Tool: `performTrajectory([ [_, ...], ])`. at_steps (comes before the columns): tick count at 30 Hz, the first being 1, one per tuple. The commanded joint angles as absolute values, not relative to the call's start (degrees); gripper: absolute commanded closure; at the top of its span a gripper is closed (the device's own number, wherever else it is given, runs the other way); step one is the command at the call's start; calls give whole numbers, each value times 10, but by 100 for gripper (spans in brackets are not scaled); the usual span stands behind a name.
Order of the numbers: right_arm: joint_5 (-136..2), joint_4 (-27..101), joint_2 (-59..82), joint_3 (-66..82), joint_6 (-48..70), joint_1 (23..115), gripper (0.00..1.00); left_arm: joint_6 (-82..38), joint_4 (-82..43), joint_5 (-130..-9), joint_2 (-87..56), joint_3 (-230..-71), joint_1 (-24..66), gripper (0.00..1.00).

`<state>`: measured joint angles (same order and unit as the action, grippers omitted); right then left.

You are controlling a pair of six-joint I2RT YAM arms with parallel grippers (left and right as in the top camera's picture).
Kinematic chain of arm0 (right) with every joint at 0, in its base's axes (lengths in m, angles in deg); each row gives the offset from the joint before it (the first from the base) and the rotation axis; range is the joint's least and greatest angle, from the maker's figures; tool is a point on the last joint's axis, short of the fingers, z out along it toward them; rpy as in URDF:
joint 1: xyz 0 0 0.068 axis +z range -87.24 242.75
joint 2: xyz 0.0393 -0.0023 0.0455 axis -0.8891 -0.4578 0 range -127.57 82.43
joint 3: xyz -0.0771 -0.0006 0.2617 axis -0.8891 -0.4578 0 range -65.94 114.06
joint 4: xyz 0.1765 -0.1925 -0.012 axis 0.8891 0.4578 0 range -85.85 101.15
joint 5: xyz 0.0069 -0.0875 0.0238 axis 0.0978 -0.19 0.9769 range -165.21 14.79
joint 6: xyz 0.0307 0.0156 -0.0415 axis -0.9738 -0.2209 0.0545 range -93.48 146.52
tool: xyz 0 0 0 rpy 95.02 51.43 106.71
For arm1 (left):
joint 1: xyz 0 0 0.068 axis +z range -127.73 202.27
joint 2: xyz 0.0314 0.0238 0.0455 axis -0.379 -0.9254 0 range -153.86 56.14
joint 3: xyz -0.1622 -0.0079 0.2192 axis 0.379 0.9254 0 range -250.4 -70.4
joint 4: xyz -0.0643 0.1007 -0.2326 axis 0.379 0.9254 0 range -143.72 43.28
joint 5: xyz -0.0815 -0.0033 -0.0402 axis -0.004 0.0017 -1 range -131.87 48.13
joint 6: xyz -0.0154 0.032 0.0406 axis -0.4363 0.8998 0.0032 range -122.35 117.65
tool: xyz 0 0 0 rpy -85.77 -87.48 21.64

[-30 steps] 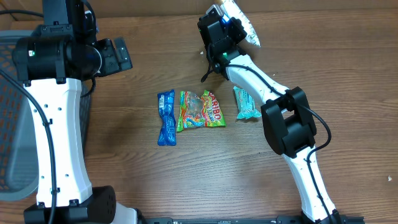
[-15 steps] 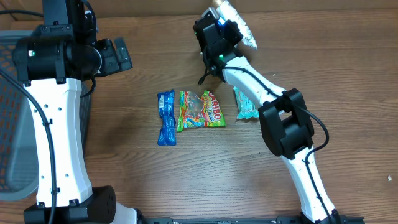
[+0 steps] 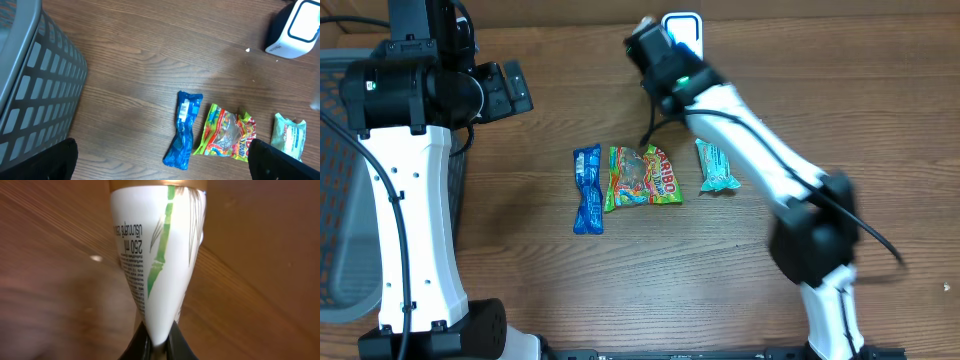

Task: Scan the item barcode
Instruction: 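Carry the white tube right and drop it at the table's right edge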

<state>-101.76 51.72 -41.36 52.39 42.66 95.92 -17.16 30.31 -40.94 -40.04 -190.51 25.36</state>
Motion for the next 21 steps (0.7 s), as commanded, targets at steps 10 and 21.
performTrajectory([
  [10,-574,793,-244,514,251,712,96,-165,301,-404,-399,-1916,253,1],
  [21,-490,678,-244,249,300,542,96,-165,301,-404,-399,-1916,253,0],
])
